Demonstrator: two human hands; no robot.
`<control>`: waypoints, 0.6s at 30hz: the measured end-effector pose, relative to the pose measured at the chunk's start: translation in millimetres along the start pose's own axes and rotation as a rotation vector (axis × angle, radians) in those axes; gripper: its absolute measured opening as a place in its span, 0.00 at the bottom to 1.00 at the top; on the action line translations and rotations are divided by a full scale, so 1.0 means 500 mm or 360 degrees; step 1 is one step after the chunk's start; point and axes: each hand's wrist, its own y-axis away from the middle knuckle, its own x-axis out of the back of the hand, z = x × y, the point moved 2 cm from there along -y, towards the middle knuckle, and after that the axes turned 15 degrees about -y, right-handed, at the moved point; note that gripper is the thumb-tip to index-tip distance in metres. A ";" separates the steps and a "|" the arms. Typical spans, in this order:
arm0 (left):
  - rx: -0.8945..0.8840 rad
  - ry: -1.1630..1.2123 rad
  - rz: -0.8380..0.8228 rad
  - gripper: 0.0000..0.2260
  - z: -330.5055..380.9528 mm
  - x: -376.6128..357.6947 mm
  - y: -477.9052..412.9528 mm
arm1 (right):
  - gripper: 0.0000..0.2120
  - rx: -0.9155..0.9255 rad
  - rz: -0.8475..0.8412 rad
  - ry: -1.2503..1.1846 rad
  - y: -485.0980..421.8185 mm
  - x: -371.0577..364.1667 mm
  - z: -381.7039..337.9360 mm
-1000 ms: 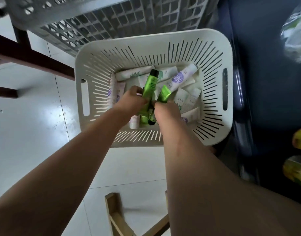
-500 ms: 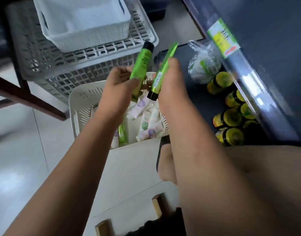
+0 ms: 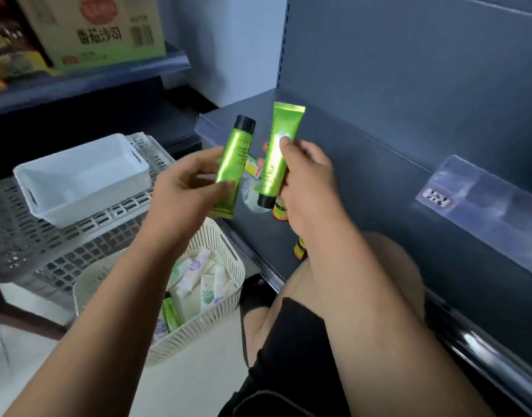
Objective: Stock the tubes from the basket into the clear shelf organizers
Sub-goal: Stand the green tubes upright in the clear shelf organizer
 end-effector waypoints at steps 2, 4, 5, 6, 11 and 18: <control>-0.0071 0.0018 0.0053 0.20 0.031 -0.022 -0.003 | 0.06 0.0039 0.0038 -0.0145 0.009 0.025 -0.044; -0.0112 0.0086 0.0110 0.19 0.062 -0.046 -0.007 | 0.05 0.0101 0.0062 -0.0178 0.016 0.055 -0.083; -0.0112 0.0143 0.0145 0.18 0.076 -0.058 -0.008 | 0.06 0.0138 0.0077 -0.0180 0.020 0.069 -0.101; -0.0104 0.0211 0.0173 0.18 0.092 -0.073 -0.008 | 0.08 0.0175 0.0095 -0.0188 0.024 0.082 -0.115; -0.0071 0.0581 0.0148 0.14 0.164 -0.168 0.001 | 0.03 0.0336 0.0184 -0.0244 0.054 0.154 -0.183; 0.0147 0.1085 -0.0143 0.02 0.259 -0.366 0.035 | 0.02 0.0559 0.0345 -0.0239 0.122 0.290 -0.297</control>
